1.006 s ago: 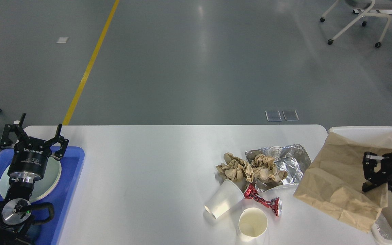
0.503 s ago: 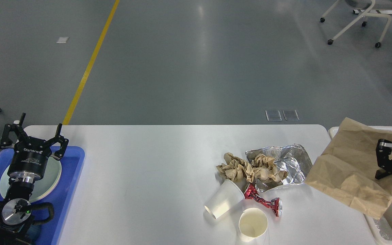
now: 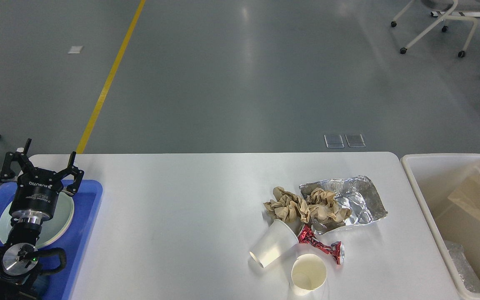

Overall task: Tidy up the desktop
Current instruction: 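Release the bag inside the bin and withdraw the right gripper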

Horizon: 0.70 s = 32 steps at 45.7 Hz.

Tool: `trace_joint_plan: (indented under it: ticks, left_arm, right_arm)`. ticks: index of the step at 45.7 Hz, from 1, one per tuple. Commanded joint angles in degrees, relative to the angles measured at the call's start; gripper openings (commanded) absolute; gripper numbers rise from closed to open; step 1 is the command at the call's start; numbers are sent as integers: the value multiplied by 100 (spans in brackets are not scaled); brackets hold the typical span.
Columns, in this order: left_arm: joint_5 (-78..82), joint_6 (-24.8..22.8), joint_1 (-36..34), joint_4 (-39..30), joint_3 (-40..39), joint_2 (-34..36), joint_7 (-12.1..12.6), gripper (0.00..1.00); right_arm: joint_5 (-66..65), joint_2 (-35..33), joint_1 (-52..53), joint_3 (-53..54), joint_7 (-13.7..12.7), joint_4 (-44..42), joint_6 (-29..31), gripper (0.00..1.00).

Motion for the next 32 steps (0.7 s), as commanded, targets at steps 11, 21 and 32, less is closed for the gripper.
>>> trace_joint_plan:
  ticks: [11,21,32]
  left_arm:
    - [0,0,0,0,0,0,0,97]
    - [0,0,0,0,0,0,0,97]
    - [0,0,0,0,0,0,0,97]
  right_arm:
    - [-10,861,-3496,2438,-6,-2858,-572,0]
    - [-10,1793,-4842,2737,-14,-3685,-2145,0]
    - [-1,2593,-5730,3106,-576,-4142,-3104,0]
